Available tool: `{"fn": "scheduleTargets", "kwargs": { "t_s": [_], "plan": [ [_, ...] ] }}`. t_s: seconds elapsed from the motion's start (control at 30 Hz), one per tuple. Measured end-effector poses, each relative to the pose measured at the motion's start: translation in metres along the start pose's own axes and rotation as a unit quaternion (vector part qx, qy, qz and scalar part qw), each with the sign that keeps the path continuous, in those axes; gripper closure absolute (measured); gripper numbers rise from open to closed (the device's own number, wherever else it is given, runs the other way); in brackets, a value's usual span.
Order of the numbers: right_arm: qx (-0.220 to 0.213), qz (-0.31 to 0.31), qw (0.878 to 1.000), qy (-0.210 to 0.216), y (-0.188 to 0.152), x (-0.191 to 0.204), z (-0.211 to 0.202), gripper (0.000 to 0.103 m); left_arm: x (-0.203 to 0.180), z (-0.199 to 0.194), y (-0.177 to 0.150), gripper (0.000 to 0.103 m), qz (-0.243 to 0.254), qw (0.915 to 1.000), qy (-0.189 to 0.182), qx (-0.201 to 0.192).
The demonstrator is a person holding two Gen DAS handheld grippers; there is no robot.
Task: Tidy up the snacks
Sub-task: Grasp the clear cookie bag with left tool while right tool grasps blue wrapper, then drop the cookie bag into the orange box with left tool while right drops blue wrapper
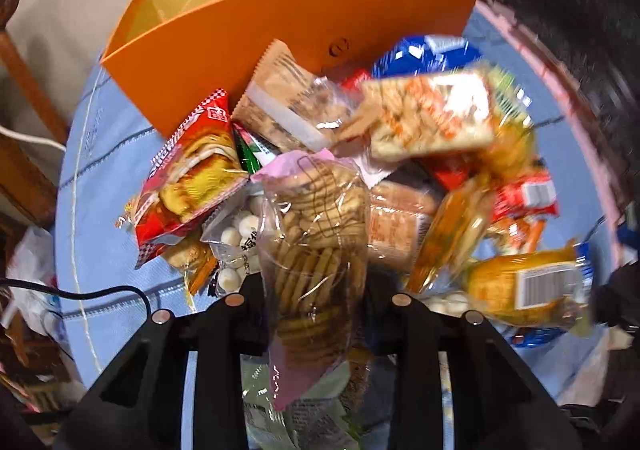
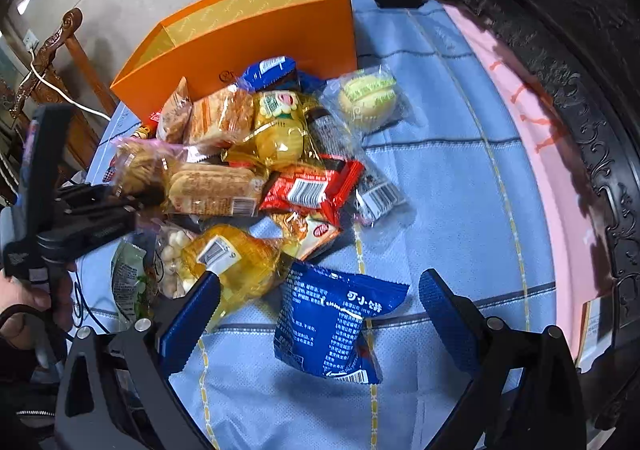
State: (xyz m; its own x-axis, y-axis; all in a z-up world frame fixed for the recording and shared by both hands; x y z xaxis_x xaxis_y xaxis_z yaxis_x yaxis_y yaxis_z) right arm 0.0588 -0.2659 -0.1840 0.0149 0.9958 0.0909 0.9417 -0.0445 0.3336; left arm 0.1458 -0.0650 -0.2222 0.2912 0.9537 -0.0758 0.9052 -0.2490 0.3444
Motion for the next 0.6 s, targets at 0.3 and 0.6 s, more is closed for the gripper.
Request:
{"fn": "scheduleTargets", "kwargs": {
  "t_s": [0.3, 0.6],
  "plan": [
    [0.116, -0.006, 0.993, -0.001, -0.047, -0.006, 0.043, 0.025, 0.024, -0.057, -0.026, 0.072, -0.05, 0.9966, -0.052, -0.04],
    [0.111, -0.02, 0.993, -0.018, -0.033, 0.016, 0.072, 0.053, 0.031, -0.059, -0.038, 0.072, -0.064, 0.9949, -0.069, -0.035]
  ]
}}
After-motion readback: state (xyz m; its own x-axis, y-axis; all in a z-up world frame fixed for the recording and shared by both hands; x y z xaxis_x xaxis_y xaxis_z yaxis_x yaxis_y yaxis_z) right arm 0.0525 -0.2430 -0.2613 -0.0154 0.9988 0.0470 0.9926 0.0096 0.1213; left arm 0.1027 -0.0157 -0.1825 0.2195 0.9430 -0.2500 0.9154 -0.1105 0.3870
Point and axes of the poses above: each gripper's, at about its wrist camera, not at the fingertips, and z roughly the way its jaws point, x to its left, y to its top, the point moved 10 cm from there along z, roughly the way its jaws point, and after that the axes turned 4 degrees about -y, right-handed, at the moved point
